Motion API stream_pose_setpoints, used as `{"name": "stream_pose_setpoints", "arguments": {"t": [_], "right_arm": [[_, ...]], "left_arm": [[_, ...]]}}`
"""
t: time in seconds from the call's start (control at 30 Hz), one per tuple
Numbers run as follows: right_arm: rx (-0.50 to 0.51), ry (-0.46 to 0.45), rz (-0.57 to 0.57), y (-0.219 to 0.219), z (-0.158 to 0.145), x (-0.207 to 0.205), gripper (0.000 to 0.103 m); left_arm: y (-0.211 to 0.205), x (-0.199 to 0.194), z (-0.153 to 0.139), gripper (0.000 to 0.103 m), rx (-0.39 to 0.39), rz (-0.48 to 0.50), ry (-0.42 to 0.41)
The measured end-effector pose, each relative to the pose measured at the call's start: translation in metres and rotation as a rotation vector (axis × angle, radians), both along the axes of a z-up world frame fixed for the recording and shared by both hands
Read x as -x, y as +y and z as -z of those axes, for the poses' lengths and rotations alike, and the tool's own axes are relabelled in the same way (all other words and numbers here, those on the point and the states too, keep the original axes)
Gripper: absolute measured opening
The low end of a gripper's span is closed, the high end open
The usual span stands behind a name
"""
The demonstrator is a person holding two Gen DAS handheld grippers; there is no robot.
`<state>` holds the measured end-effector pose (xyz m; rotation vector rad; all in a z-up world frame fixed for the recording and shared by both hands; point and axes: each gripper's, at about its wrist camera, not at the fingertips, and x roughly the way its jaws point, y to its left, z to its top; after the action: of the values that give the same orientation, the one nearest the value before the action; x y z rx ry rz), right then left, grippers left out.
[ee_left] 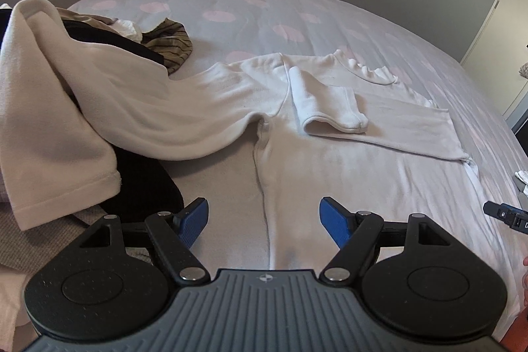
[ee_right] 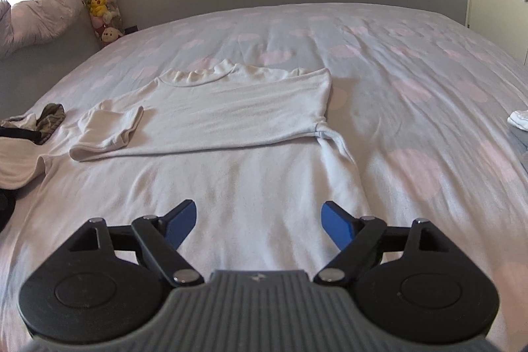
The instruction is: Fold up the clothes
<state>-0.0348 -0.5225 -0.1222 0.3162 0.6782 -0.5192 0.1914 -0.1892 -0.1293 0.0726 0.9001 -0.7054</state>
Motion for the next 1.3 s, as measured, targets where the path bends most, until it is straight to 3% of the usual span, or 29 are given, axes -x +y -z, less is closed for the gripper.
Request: {"name": "stream_pose_setpoints", "arguments": {"t": [0.17, 0.37, 0.63, 0.8, 0.83, 0.93, 1.0, 1.1, 1.3], "right_arm": [[0.008, 0.038, -0.035, 0.004, 0.007, -0.007, 0.085], [0.026, 0.042, -0.065, 0.009, 0.009, -0.009, 0.085], [0.029, 0.051, -0.084, 0.009, 0.012, -0.014, 0.085], [0.027, 0.059, -0.093, 0.01, 0.015, -0.017, 0.085], [0.025, 0.061, -0.094, 0.01, 0.015, -0.017, 0.085], [0.028, 0.067, -0.1, 0.012, 0.016, -0.018, 0.085], [0.031, 0.068, -0.101, 0.013, 0.015, -0.018, 0.085], [0.031, 0.068, -0.102, 0.013, 0.015, -0.017, 0.085], [0.03, 0.073, -0.113, 0.015, 0.016, -0.019, 0.085]], "left_arm": [[0.025, 0.002, -0.017, 0.074, 0.026, -0.085, -0.064], [0.071, -0.011, -0.033, 0.074, 0.019, -0.259, -0.118], [0.105, -0.023, -0.037, 0.074, 0.027, -0.427, -0.168], [0.114, -0.034, -0.024, 0.072, 0.02, -0.466, -0.114], [0.113, -0.035, -0.022, 0.07, 0.016, -0.461, -0.103], [0.11, -0.037, -0.018, 0.047, 0.021, -0.44, -0.094], [0.11, -0.039, -0.017, 0.024, 0.026, -0.437, -0.092], [0.109, -0.038, -0.019, 0.007, 0.039, -0.428, -0.103], [0.096, -0.022, -0.038, 0.001, 0.078, -0.337, -0.208]]}}
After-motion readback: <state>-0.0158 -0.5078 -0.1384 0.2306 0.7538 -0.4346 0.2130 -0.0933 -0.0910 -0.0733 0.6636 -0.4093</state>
